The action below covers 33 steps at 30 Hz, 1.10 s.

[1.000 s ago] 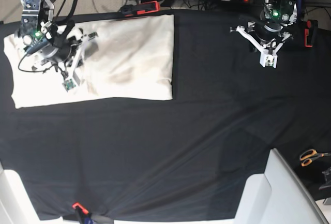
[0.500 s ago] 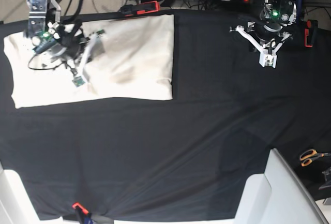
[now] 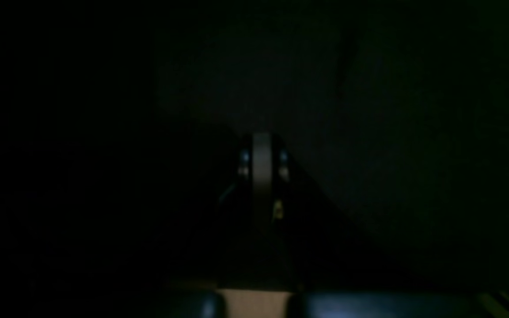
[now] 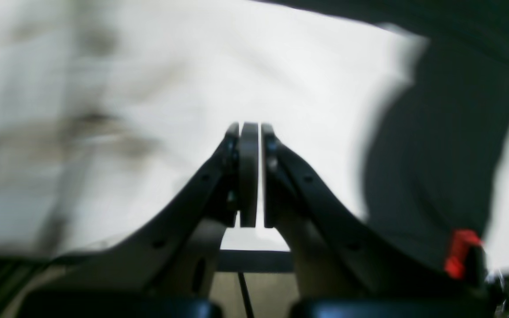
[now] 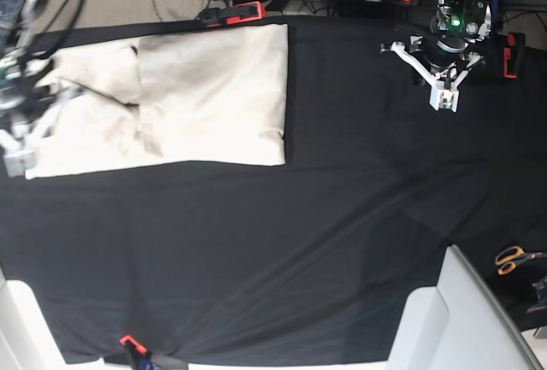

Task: Fold the T-shirt properly
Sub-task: 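Grasp the shirt's outer end with the right gripper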

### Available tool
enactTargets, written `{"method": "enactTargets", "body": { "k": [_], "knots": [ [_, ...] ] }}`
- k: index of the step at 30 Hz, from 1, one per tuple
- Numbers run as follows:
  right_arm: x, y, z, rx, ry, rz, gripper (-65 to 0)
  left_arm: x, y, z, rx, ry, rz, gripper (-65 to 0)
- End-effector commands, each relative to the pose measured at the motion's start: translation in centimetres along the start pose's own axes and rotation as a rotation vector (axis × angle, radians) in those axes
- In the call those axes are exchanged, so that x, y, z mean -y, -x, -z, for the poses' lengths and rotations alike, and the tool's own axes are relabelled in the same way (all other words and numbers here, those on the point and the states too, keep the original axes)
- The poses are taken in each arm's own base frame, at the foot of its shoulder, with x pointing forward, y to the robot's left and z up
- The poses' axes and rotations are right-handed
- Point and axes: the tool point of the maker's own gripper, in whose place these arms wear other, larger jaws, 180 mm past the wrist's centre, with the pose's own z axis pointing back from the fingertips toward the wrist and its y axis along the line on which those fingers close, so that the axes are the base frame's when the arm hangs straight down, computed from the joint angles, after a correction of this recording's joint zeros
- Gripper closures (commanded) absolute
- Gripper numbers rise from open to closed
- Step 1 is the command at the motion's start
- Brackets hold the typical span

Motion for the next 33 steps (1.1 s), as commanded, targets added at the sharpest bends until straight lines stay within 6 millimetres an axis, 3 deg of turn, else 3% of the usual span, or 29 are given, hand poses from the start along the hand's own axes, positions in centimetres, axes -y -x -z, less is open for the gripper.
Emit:
{"method": "enactTargets", "body": {
  "k": [1, 2, 4, 7, 11, 16, 19, 21, 28, 33],
  "knots": [
    [1.5, -1.0, 0.3, 0.033, 0.01, 0.017, -5.6, -0.4, -0.9, -0.2, 0.029, -0.008, 0.008, 0.0],
    [2.2, -0.6, 0.7, 0.031, -0.016, 0.043, -8.4, -0.3, -0.9, -0.2, 0.029, -0.007, 0.008, 0.0],
    [5.8, 0.6, 1.1, 0.028, -0.009, 0.203, -17.4, -0.1, -0.9, -0.1, 0.03, -0.004, 0.006, 0.0],
    [9.5, 2.9, 1.7, -0.002, -0.03, 0.399, -35.1, -0.1, -0.9, -0.1, 0.03, -0.004, 0.006, 0.0],
    [11.9, 5.1, 2.7, 0.0, -0.096, 0.568, -57.2, -0.4, -0.9, -0.2, 0.03, -0.01, 0.005, 0.0],
    [13.5, 6.6, 3.5, 0.026, -0.217, 0.763, -56.7, -0.5, -0.8, -0.2, 0.027, -0.012, 0.005, 0.0],
    [14.0, 6.4, 4.2, 0.051, -0.224, 0.807, -56.7, -0.5, -0.6, -0.2, 0.024, -0.012, 0.006, 0.0],
    [13.6, 6.2, 4.9, 0.046, -0.231, 0.78, -56.7, -0.5, -0.6, -0.2, 0.023, -0.012, 0.006, 0.0],
    [9.0, 7.7, 7.3, -0.029, -0.31, 0.781, -56.9, -0.5, -0.4, -0.3, 0.021, -0.01, 0.007, 0.0],
    [7.9, 8.3, 7.3, -0.069, -0.336, 0.775, -57.2, -0.5, -0.4, -0.3, 0.019, -0.011, 0.008, 0.0]
  ]
}}
